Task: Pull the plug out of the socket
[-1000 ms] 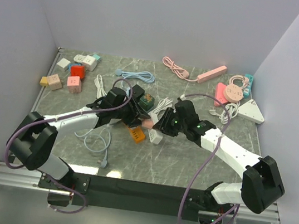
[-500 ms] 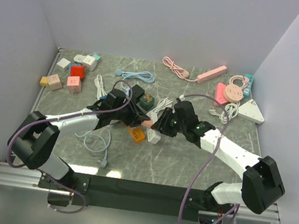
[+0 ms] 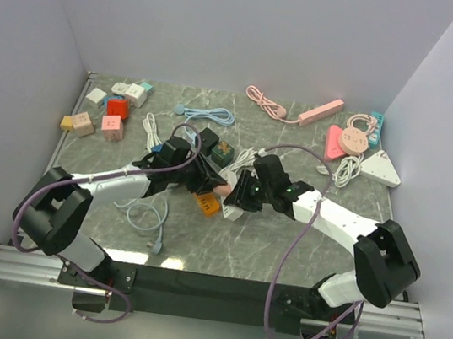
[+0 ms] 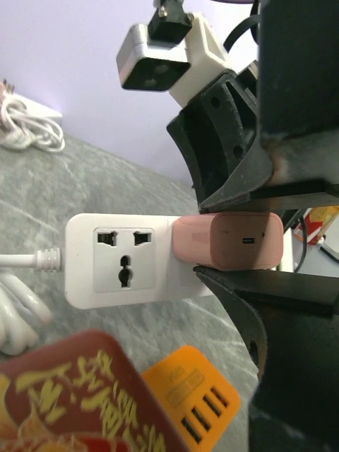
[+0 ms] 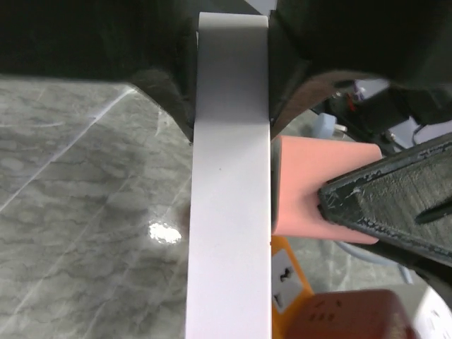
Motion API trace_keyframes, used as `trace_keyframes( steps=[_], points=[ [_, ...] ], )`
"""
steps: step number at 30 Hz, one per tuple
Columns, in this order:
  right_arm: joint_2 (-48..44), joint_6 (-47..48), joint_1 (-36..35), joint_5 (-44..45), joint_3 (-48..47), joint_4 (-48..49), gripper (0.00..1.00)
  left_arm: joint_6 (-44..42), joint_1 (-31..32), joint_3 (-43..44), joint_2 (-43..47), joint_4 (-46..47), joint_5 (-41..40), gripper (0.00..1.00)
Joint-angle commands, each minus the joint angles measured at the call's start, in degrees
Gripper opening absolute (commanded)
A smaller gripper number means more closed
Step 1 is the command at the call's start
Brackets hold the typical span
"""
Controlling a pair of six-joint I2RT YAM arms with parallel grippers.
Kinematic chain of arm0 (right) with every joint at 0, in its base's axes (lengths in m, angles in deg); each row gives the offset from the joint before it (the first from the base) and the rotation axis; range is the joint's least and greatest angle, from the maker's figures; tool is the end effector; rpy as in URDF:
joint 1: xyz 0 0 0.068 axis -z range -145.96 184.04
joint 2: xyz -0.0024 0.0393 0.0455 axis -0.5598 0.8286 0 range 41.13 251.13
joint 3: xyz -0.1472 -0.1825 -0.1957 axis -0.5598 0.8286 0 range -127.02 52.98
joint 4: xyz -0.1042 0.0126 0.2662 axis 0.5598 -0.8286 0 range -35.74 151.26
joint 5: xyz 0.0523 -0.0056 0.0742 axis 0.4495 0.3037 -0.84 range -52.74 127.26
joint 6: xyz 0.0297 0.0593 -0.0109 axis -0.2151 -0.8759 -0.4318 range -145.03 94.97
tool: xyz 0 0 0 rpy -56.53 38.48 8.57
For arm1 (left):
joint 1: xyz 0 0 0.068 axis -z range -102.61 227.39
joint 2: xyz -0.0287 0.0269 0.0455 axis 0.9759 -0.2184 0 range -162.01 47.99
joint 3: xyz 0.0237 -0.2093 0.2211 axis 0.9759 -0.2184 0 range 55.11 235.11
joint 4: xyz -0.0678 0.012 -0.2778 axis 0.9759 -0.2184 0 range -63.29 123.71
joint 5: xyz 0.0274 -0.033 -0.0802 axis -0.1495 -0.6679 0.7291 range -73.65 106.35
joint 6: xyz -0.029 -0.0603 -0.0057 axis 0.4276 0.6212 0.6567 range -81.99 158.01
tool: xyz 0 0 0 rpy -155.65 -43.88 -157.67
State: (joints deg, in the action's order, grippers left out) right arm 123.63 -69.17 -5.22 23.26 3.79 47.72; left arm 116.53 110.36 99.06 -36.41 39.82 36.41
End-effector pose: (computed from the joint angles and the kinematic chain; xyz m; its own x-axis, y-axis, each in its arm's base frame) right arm 0.2450 0.2170 0.2178 -0.9222 0.1190 -0.3679 -0.1392 0.7854 0.6031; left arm 0.2744 -0.2000 0.2091 -0.8280 -0.5602 0.0253 -0.3147 0.4269 -0.8478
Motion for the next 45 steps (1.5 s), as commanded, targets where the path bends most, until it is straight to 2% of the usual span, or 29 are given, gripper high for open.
trace_keyframes(
  steps=[1,7,10,12,16,19,23,25,28,31,32,36,39,43,44,45],
  points=[
    [1.43,1.07,-1.16,-1.12,-2.58,0.01,0.00,-0.82,0.43,2.81,-0.06,4.53,3.15,0.00],
    [1.44,-1.73,0.15,6.60,-2.84,-7.81,0.00,-6.17,-2.38,3.87,3.09,-0.30,3.32,0.00],
    [0.30,-5.33,3.92,9.50,0.14,-11.06,0.00,-10.82,-5.28,6.14,7.04,-7.75,2.36,0.00],
    [-0.49,-5.87,5.69,11.00,0.50,-12.99,0.00,-13.12,-6.25,7.73,9.94,-12.77,1.31,0.00],
    [-0.50,-4.64,6.92,10.93,-0.03,-13.62,0.00,-15.15,-10.28,7.74,13.64,-15.33,4.72,0.00],
    [-1.72,-3.76,7.53,11.62,-1.34,-14.14,0.00,-18.55,-15.64,8.78,15.23,-17.17,7.98,0.00],
    [-2.87,-0.26,11.75,12.94,-3.36,-16.34,0.00,-27.79,-31.53,13.70,13.92,-22.63,12.28,0.00],
    [-2.52,1.50,15.77,13.91,-6.16,-17.13,0.00,-33.50,-39.95,17.74,9.54,-24.64,15.52,0.00],
    [0.90,6.68,21.48,16.80,-11.95,-18.71,0.00,-38.70,-47.97,24.33,0.40,-27.03,16.59,0.00],
    [7.13,10.11,26.76,16.20,-19.24,-20.12,0.00,-40.55,-52.90,30.48,-8.92,-27.37,15.37,0.00],
    [10.80,10.56,27.83,15.94,-21.45,-20.90,0.00,-40.99,-53.62,34.07,-13.46,-27.73,13.80,0.00],
    [20.49,11.97,31.44,15.93,-35.84,-22.58,0.00,-38.72,-56.52,39.81,-21.93,-25.63,9.57,0.00],
    [29.28,11.97,33.20,17.61,-45.61,-27.15,0.00,-39.23,-57.40,45.78,-27.73,-27.37,5.36,0.00],
    [39.11,10.39,35.83,17.95,-60.65,-31.01,0.00,-38.88,-58.54,51.67,-34.07,-29.57,5.09,0.00],
    [40.62,10.30,36.27,17.69,-62.85,-32.50,0.00,-38.80,-58.72,52.73,-35.73,-29.66,4.82,0.01],
    [42.03,10.48,36.97,17.69,-67.05,-33.30,0.00,-38.62,-58.81,53.43,-36.53,-30.36,4.91,0.11]
  ],
)
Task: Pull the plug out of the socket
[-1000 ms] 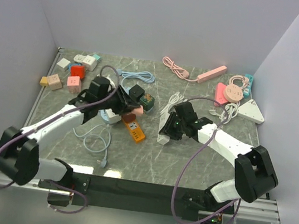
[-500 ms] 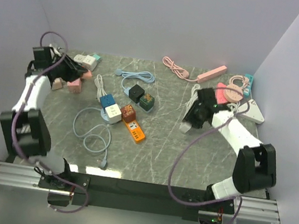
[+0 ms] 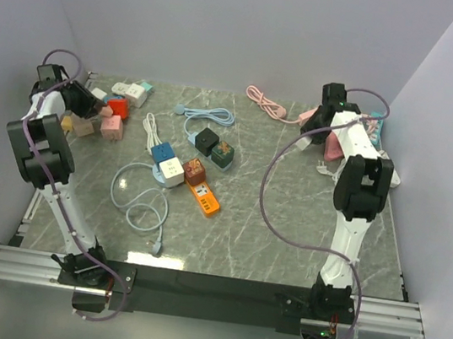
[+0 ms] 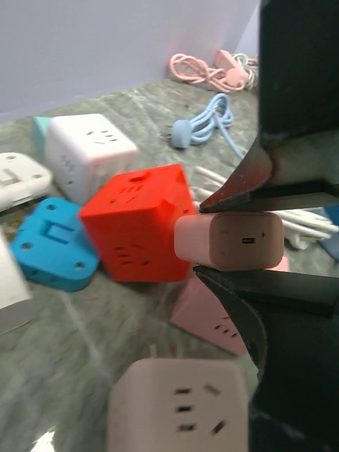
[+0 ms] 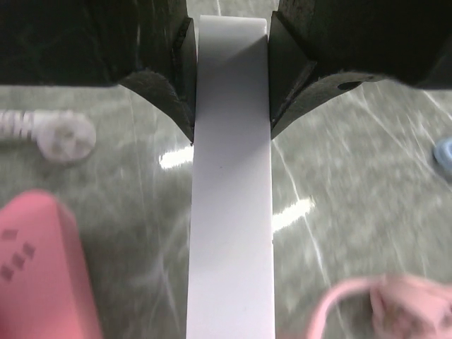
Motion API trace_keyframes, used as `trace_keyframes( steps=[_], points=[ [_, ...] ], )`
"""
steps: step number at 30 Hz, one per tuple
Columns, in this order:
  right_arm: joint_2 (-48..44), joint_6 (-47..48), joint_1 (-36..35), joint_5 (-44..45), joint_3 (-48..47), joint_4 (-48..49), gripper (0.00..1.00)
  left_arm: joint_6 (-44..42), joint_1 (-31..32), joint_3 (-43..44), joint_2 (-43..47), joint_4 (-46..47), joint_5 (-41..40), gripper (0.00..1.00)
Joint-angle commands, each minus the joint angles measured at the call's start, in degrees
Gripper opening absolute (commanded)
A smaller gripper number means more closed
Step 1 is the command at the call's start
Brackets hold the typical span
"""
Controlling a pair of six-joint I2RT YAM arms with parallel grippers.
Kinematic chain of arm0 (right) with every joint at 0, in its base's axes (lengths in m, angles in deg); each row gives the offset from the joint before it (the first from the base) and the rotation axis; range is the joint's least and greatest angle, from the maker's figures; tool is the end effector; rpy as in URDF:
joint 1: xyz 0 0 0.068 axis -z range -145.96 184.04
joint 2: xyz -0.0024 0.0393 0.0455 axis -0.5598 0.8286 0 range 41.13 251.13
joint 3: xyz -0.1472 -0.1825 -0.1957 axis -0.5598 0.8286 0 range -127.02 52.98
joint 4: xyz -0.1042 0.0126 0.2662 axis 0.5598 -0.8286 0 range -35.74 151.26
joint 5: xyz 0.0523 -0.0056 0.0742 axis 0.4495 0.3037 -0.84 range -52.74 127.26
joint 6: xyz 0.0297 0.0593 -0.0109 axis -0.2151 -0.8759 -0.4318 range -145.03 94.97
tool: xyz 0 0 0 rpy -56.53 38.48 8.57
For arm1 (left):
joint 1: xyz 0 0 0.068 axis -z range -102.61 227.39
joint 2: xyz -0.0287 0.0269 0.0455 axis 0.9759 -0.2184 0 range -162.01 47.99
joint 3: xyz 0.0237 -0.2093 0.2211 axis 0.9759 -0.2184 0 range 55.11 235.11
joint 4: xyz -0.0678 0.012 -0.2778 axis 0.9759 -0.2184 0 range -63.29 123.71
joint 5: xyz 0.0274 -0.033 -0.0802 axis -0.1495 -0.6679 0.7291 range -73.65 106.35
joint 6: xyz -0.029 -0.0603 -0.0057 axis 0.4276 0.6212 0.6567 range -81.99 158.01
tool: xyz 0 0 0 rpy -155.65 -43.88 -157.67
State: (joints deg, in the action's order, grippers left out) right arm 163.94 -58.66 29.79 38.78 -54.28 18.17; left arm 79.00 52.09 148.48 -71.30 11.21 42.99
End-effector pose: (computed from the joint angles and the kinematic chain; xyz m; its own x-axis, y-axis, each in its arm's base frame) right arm 0.5237 0.0375 0.2397 -0.7424 0.5000 -0.4459 0.4213 0.8659 0.2695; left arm 0.4775 0.1990 0.2171 -0.4364 -0.8548 -0.2810 -0.5288 0.4963 -0.6885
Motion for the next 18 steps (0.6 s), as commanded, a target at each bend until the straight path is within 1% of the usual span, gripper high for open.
trace_keyframes(
  steps=[1,2,3,4,5,6,8,9,10,11,14,16,18],
  points=[
    [3.04,-0.04,2.14,2.35,-10.93,-4.54,0.00,-1.00,-0.80,4.72,-2.44,-2.10,-1.50,0.18],
    [5.32,0.23,2.40,2.09,-12.78,-6.20,0.05,-1.61,-0.80,5.68,-3.66,-2.37,-1.32,0.21],
    [6.04,0.58,2.41,1.74,-14.88,-6.56,0.13,-1.88,-0.80,6.04,-4.11,-3.24,-2.02,0.29],
    [6.65,1.28,2.49,1.38,-15.34,-6.65,0.23,-1.88,-0.80,6.13,-4.29,-3.08,-2.37,0.39],
    [6.49,1.46,2.49,1.03,-15.52,-6.66,0.46,-1.71,-0.80,5.61,-4.29,-2.73,-2.55,0.52],
    [5.96,1.63,2.49,-0.45,-14.22,-6.13,0.55,-1.79,-0.98,5.43,-4.20,-2.64,-2.55,0.99],
    [2.10,2.42,2.23,-1.34,-11.14,-3.08,0.74,-1.79,-0.98,5.08,-3.16,-2.72,-2.64,0.99],
    [0.18,2.86,2.06,-1.34,-7.56,-1.75,0.78,-1.71,-0.98,4.90,-2.63,-2.72,-3.07,0.99],
    [-3.32,3.39,1.71,-1.34,-6.13,-0.60,0.80,-1.79,-0.89,4.90,-2.01,-3.07,-4.04,0.99],
    [-4.84,3.65,1.44,-2.30,-5.07,0.02,0.81,-2.23,-0.98,5.25,-0.70,-3.42,-4.39,0.99],
    [-9.59,4.88,-0.48,-1.96,-3.92,-1.90,0.82,-3.11,-0.89,6.30,2.90,-5.26,-6.94,0.99],
    [-14.14,5.50,-2.07,-1.96,-1.38,-1.48,0.83,-3.55,-0.89,5.35,5.36,-5.71,-7.30,0.99],
    [-17.23,6.29,-4.79,-1.96,2.38,-1.12,0.83,-4.43,-0.63,3.68,9.76,-5.80,-6.16,0.99]
  ],
)
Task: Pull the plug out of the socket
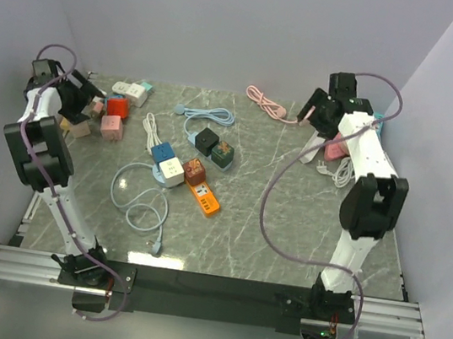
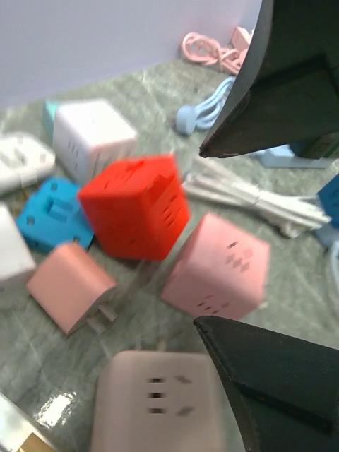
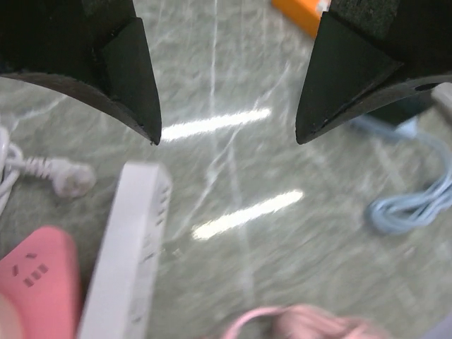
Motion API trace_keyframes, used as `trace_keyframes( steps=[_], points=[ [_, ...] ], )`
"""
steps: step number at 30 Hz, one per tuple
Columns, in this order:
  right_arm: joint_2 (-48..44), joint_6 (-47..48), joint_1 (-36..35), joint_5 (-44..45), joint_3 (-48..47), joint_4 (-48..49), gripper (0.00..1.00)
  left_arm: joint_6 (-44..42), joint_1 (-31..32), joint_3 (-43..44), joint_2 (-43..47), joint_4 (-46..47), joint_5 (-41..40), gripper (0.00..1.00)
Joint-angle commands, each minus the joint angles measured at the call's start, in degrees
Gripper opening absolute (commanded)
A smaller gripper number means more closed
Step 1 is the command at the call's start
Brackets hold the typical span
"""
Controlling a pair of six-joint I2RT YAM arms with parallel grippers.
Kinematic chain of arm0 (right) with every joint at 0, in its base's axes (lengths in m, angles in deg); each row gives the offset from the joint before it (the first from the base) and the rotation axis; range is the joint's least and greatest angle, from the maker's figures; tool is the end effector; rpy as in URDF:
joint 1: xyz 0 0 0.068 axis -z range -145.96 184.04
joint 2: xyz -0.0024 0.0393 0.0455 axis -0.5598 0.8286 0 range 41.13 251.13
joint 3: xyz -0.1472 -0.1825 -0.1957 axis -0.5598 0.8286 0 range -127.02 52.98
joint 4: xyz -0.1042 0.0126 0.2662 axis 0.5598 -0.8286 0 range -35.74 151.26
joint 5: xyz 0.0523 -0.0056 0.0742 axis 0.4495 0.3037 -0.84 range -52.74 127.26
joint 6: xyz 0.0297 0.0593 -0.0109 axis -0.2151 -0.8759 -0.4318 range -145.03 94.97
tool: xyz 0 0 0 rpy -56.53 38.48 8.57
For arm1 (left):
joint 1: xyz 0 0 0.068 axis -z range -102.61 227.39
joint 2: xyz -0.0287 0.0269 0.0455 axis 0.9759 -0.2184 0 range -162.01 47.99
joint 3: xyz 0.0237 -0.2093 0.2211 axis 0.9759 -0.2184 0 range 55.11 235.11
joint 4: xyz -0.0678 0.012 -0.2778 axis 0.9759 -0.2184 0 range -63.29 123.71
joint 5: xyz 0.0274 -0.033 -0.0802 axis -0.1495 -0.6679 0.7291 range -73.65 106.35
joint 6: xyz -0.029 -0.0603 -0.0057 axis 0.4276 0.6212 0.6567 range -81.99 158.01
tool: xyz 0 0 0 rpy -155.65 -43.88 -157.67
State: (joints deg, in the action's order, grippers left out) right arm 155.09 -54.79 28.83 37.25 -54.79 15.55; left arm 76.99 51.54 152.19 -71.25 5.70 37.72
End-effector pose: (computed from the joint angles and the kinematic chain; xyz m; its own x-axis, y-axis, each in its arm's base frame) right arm 0.4937 0.0450 0.3154 -0.7254 0.4323 -0.5356 0.3100 0.9000 0.3066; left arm 0.4753 0.2085 0.2311 -0.4139 -0.8515 -0.3219 -0.5870 0.5200 -0.6205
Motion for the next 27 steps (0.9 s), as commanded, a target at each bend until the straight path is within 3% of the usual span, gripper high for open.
trace_keyframes(
  steps=[1,10,16,21,27],
  points=[
    [-10.92,2.95,-5.06,-1.04,4.13,1.59,0.83,-2.77,0.18,-1.26,11.47,-0.29,-0.45,0.99],
    [-22.28,7.00,-28.08,-2.45,24.86,8.86,0.81,-2.58,5.80,-28.14,35.01,5.42,12.64,0.99],
    [-21.76,6.20,-43.79,1.58,36.65,16.51,0.81,-2.25,10.55,-36.68,47.14,5.59,15.28,1.00],
    [-15.27,6.73,-50.59,7.47,37.46,20.40,0.84,-1.19,11.34,-41.17,53.58,5.86,15.29,0.99],
    [-7.89,8.13,-51.74,11.69,33.86,24.36,0.85,-1.36,14.85,-43.72,58.15,1.91,14.06,0.99]
  ],
)
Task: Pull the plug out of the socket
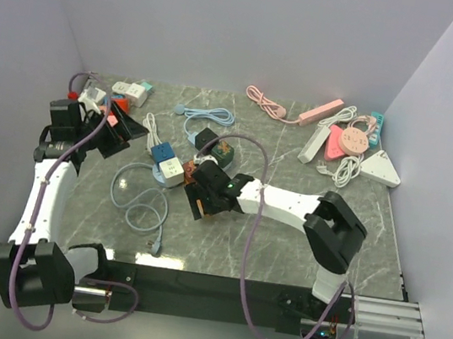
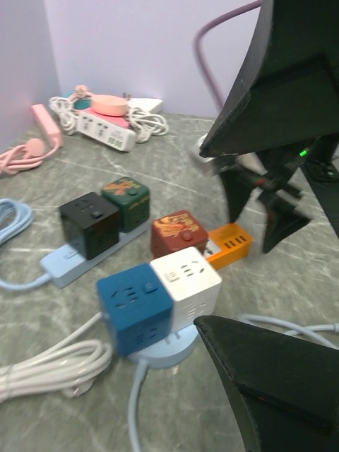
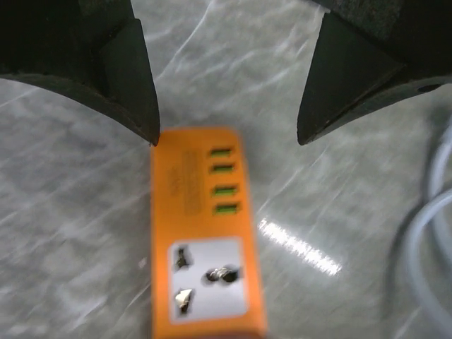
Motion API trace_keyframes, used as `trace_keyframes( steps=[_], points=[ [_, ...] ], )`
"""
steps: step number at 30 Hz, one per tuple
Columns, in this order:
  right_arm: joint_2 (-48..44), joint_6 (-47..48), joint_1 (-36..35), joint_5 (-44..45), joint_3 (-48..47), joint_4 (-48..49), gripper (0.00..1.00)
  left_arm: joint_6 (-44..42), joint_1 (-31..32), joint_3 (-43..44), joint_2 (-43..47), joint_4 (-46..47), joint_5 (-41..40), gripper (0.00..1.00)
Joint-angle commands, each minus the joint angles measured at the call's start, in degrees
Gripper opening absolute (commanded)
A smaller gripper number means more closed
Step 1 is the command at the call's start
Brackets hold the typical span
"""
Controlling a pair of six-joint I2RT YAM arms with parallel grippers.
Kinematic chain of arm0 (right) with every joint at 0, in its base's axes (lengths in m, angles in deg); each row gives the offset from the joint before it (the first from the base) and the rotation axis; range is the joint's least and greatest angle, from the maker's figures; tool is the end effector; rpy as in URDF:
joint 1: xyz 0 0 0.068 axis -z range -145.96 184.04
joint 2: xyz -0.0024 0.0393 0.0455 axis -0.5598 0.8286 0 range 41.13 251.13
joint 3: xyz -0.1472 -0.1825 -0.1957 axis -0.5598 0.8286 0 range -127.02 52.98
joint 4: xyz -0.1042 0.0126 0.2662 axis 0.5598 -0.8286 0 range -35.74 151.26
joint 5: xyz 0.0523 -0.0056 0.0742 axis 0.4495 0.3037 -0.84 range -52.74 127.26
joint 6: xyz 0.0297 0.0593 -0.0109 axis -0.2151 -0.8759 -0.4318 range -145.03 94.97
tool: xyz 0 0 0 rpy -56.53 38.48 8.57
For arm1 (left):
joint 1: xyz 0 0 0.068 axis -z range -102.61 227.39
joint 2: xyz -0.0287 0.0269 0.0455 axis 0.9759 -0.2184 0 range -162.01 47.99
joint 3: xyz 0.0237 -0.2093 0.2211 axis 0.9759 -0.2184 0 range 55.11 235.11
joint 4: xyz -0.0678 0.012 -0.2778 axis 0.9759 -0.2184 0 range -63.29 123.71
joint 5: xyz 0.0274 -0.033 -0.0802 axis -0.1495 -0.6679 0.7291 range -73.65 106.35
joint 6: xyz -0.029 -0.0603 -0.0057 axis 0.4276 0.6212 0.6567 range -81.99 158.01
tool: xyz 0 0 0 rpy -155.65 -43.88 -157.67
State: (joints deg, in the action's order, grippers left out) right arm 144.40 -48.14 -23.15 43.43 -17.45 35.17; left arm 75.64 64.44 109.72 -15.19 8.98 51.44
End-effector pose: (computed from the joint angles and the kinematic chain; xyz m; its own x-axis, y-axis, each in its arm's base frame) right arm 0.2294 0.3452 0.1974 -0.7430 -0.4323 -0.5109 -0.5588 0.8209 0.1180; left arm 0.2618 0.0285 0.3332 -0.5977 -0.6501 -0.4692 -0.1010 0.6417 -0.7603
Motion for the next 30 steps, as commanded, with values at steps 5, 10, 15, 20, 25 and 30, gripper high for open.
trace_keyframes(
  steps=[5,10,15,20,25,30],
  points=[
    [6.69,5.26,0.32,10.52,-6.99,6.48,0.86,-0.27,2.49,-3.63,6.22,-3.65,-0.20,0.99],
    [8.97,7.82,1.20,7.64,-9.28,7.37,0.75,-1.41,2.93,-4.86,8.24,-5.85,-0.38,1.00],
    [7.14,5.10,3.05,1.74,-4.55,9.12,0.08,-4.92,6.43,-2.06,6.32,-9.19,-1.34,0.99],
    [-0.07,2.73,3.31,-1.16,9.04,12.63,0.00,-8.97,15.04,1.64,1.66,-12.09,-5.11,1.00],
    [-7.89,0.79,3.31,-3.19,21.80,15.53,0.00,-6.96,28.48,4.18,-5.53,-12.18,-13.54,0.99],
    [-9.92,0.70,3.22,1.20,24.82,14.58,0.00,-4.06,39.92,7.26,-11.96,-10.17,-20.75,0.99]
  ],
)
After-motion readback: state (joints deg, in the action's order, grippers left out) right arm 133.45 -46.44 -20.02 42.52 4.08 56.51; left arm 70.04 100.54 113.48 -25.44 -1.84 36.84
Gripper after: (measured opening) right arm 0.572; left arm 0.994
